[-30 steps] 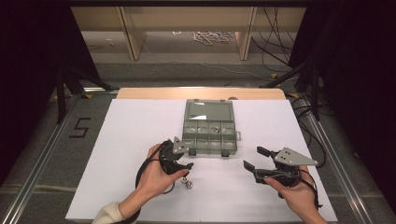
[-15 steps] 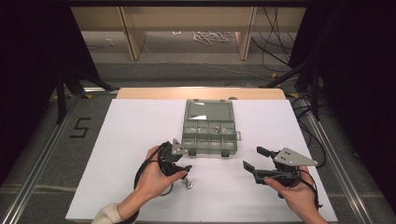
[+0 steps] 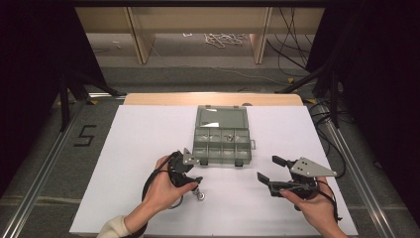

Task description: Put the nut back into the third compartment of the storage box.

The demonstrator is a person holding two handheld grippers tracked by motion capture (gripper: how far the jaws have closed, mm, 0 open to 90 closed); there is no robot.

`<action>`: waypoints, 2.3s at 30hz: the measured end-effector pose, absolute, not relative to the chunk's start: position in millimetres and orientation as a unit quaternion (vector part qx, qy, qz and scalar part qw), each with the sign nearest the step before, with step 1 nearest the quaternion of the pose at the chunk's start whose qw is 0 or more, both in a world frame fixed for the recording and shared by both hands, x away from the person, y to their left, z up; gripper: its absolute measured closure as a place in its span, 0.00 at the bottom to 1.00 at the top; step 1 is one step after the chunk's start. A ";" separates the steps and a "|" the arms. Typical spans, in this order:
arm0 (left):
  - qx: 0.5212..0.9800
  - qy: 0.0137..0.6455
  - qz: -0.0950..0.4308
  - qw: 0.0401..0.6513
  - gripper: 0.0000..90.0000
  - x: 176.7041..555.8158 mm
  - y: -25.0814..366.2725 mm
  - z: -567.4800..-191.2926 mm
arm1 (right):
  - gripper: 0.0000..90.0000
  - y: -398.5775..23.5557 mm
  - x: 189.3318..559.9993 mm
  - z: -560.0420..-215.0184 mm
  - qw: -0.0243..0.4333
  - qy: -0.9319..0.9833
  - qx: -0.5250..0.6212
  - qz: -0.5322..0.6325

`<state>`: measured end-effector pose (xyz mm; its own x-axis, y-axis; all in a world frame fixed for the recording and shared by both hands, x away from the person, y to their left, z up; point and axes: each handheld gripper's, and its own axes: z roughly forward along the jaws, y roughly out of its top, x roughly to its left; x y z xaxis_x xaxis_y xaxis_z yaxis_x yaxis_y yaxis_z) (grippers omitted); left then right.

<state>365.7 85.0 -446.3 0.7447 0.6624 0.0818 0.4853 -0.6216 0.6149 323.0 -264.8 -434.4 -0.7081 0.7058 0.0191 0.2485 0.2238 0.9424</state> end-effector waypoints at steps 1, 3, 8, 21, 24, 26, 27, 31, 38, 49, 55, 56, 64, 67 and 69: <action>0.888 0.324 0.152 0.290 0.36 365.9 85.3 -446.4 | 0.23 -264.4 322.8 -434.5 0.212 0.753 0.316 0.536; 0.889 0.322 0.152 0.288 0.37 366.8 85.8 -446.7 | 0.22 -261.8 322.3 -435.7 0.198 0.751 0.319 0.544; 0.894 0.321 0.145 0.278 0.37 367.9 86.1 -447.1 | 0.21 -264.3 321.8 -433.7 0.211 0.760 0.316 0.527; 0.906 0.322 0.122 0.248 0.38 367.7 82.8 -454.4 | 0.21 -262.5 321.8 -435.1 0.203 0.759 0.319 0.531; 0.910 0.314 0.117 0.244 0.38 363.5 79.3 -452.5 | 0.21 -262.5 323.3 -435.7 0.213 0.753 0.310 0.540; 0.913 0.306 0.115 0.243 0.38 361.0 76.3 -450.7 | 0.21 -262.7 323.4 -435.7 0.212 0.754 0.310 0.540; 0.914 0.305 0.117 0.242 0.38 359.8 74.9 -450.4 | 0.21 -261.9 322.3 -435.9 0.200 0.754 0.317 0.539; 0.923 0.292 0.114 0.223 0.38 358.0 73.0 -451.9 | 0.21 -262.0 322.1 -435.8 0.199 0.755 0.317 0.539; 0.927 0.291 0.110 0.208 0.38 357.2 72.0 -455.7 | 0.21 -262.0 322.2 -435.9 0.201 0.755 0.317 0.538; 0.927 0.301 0.103 0.199 0.38 356.8 69.9 -461.3 | 0.21 -262.4 321.8 -435.5 0.204 0.759 0.319 0.530; 0.929 0.298 0.106 0.190 0.41 358.6 70.3 -464.7 | 0.21 -262.7 323.1 -435.8 0.213 0.758 0.313 0.532; 0.931 0.295 0.102 0.187 0.41 359.1 70.6 -464.7 | 0.21 -262.6 323.0 -435.9 0.213 0.758 0.313 0.531; 0.934 0.292 0.096 0.184 0.49 361.3 70.2 -466.6 | 0.21 -262.0 322.1 -436.0 0.195 0.760 0.318 0.532; 0.931 0.303 0.079 0.189 0.54 360.0 69.6 -467.2 | 0.21 -261.6 322.2 -436.3 0.198 0.759 0.319 0.532; 0.933 0.300 0.068 0.186 0.60 361.5 70.1 -466.5 | 0.21 -262.1 323.3 -436.4 0.206 0.759 0.312 0.534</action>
